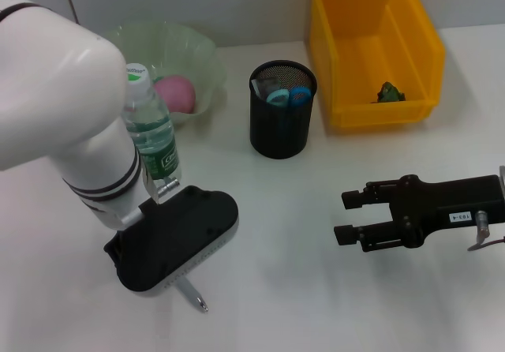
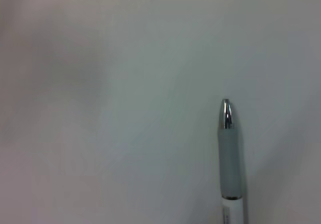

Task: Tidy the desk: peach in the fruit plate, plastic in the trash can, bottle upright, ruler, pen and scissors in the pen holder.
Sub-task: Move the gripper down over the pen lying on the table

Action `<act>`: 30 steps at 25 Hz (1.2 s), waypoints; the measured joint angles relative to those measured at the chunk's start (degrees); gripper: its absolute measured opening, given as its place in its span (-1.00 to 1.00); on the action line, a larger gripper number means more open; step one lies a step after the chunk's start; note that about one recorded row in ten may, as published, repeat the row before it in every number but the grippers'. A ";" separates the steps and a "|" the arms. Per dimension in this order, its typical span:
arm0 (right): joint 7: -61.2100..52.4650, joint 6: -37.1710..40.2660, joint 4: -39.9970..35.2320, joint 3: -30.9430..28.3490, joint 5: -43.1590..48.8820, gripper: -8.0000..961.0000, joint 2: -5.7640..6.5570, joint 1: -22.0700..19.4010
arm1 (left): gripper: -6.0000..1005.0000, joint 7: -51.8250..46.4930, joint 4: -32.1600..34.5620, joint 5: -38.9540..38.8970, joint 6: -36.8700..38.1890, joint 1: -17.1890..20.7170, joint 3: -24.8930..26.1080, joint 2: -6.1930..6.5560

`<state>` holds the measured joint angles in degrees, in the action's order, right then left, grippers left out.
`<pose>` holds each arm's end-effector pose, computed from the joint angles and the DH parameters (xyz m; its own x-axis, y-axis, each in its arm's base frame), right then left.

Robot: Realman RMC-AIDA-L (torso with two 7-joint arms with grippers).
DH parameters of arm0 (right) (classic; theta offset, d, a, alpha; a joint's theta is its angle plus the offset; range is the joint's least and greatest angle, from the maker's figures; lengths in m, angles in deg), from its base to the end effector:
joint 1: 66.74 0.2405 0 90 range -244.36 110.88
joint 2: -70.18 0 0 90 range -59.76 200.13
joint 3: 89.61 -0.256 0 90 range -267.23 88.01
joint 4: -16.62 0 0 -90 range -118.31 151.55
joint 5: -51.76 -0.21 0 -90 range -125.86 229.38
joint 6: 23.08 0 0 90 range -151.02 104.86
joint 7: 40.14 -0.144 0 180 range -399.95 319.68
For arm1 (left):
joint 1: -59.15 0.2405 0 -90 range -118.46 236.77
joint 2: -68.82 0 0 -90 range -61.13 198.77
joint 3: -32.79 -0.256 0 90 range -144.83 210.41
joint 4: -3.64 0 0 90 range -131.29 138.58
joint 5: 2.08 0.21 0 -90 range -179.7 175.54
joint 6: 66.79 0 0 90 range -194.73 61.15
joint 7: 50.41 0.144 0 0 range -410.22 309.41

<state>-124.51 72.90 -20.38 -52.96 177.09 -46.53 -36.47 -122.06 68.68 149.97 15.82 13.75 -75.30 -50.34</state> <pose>0.2823 0.3087 0.0074 0.7943 -0.4741 -0.3798 -0.5171 -0.8558 -0.0132 -0.1587 0.3397 -0.0843 0.3110 -0.8440 -0.4369 -0.6741 -0.5200 0.5247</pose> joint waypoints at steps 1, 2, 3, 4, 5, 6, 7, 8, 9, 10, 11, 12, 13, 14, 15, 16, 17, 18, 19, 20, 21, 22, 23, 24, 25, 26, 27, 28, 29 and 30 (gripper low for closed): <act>0.07 0.00 0.00 0.00 0.00 0.51 -0.01 0.00 | -0.22 0.00 0.00 0.00 0.00 0.00 0.00 0.00; 0.15 0.00 0.00 0.00 0.00 0.51 -0.02 0.00 | -0.26 0.00 0.00 0.00 0.00 0.00 0.00 0.00; 0.23 0.00 0.00 0.00 0.00 0.51 -0.05 0.15 | -0.30 -0.50 0.00 0.24 0.04 -0.20 -0.56 -0.01; 0.23 0.00 0.00 0.00 0.00 0.51 -0.05 0.15 | -0.31 -1.46 0.00 0.46 0.57 -0.80 -1.44 -0.02; 0.25 0.00 0.00 0.00 0.00 0.51 -0.06 0.24 | -0.31 -1.82 -0.01 0.47 0.89 -1.11 -1.70 -0.02; 0.30 0.00 0.00 0.00 0.00 0.51 -0.06 0.35 | -0.31 -1.82 -0.01 0.47 0.89 -1.11 -1.70 -0.02; 0.34 0.00 0.01 0.00 0.02 0.50 -0.07 0.44 | -0.31 -1.82 -0.01 0.47 0.89 -1.11 -1.70 -0.02; 0.61 0.00 0.02 0.00 0.11 0.50 -0.11 0.54 | -0.32 -2.34 -0.01 0.46 1.40 -1.51 -2.09 -0.02; 0.61 0.00 0.02 0.00 0.11 0.50 -0.11 0.54 | -0.32 -2.34 -0.01 0.46 1.40 -1.51 -2.09 -0.02; 0.81 0.00 0.06 0.00 0.15 0.50 -0.14 0.57 | -0.32 -2.85 0.00 0.45 2.41 -2.10 -2.42 -0.02; 0.99 0.00 0.10 0.00 0.18 0.50 -0.19 0.59 | -0.33 -2.90 -0.02 0.39 2.45 -2.25 -2.49 -0.02; 1.13 -0.04 0.14 0.00 0.19 0.50 -0.21 0.59 | -0.33 -2.90 -0.02 0.39 2.45 -2.25 -2.49 -0.02; 1.18 -0.19 0.20 0.00 0.20 0.50 -0.25 0.59 | -0.33 -2.93 -0.06 0.35 2.46 -2.29 -2.51 -0.02; 1.18 -0.19 0.20 0.00 0.20 0.50 -0.25 0.59 | -0.33 -2.94 -0.37 0.24 2.35 -2.37 -2.62 -0.02; 1.20 -0.32 0.25 0.00 0.21 0.50 -0.28 0.59 | -0.34 -2.94 -0.37 0.24 2.35 -2.37 -2.62 -0.02; 1.22 -0.45 0.27 -0.01 0.21 0.49 -0.32 0.58 | -0.34 -2.95 -0.79 0.14 2.10 -2.47 -2.76 -0.02; 1.22 -0.52 0.27 0.00 0.21 0.49 -0.42 0.55 | -0.34 -2.95 -0.79 0.14 2.10 -2.47 -2.76 -0.02; 1.23 -0.60 0.18 0.00 0.21 0.49 -0.67 0.46 | -0.34 -2.95 -1.10 0.02 1.88 -2.57 -2.87 -0.02; 1.23 -0.60 0.18 0.00 0.21 0.49 -0.67 0.46 | -0.35 -2.95 -1.10 0.02 1.88 -2.57 -2.87 -0.02; 1.23 -0.65 0.13 -0.01 0.24 0.49 -0.77 0.47 | -0.35 -2.79 -1.37 -0.21 1.47 -2.64 -2.95 -0.02; 1.23 -0.65 0.13 -0.01 0.24 0.49 -0.77 0.47 | -0.35 -2.79 -1.37 -0.21 1.47 -2.64 -2.95 -0.02; 1.23 -0.68 0.15 0.00 0.26 0.49 -0.80 0.49 | -0.35 -2.70 -1.47 -0.28 1.26 -2.65 -2.95 -0.02; 1.23 -0.72 0.25 -0.01 0.28 0.49 -0.79 0.53 | -0.36 -2.70 -1.47 -0.28 1.26 -2.65 -2.95 -0.02; 1.23 -0.72 0.25 -0.01 0.28 0.49 -0.79 0.53 | -0.36 -2.70 -1.47 -0.28 1.26 -2.65 -2.95 -0.02; 1.23 -0.82 0.31 0.00 0.26 0.49 -0.80 0.57 | -0.36 -2.54 -1.69 -0.39 0.96 -2.66 -2.95 -0.02; 1.23 -0.82 0.31 0.00 0.26 0.48 -0.80 0.57 | -0.39 -2.54 -1.69 -0.39 0.96 -2.66 -2.95 -0.02; 1.23 -0.86 0.33 0.00 0.22 0.48 -0.81 0.60 | -0.42 -2.18 -2.27 -0.43 0.79 -2.68 -2.66 -0.02; 1.23 -0.91 0.35 0.00 0.16 0.48 -0.85 0.62 | -0.45 -2.18 -2.27 -0.43 0.79 -2.68 -2.66 -0.02; 1.23 -0.91 0.35 0.00 0.16 0.48 -0.85 0.62 | -0.48 -2.18 -2.27 -0.43 0.79 -2.68 -2.66 -0.02; 1.23 -0.93 0.35 -0.01 0.16 0.48 -0.87 0.62 | -0.51 -1.99 -2.35 -0.44 0.80 -2.68 -2.45 -0.02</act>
<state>-123.28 71.97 -20.03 -52.96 177.25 -47.40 -35.85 -124.05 66.33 149.53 16.61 11.08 -77.75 -50.36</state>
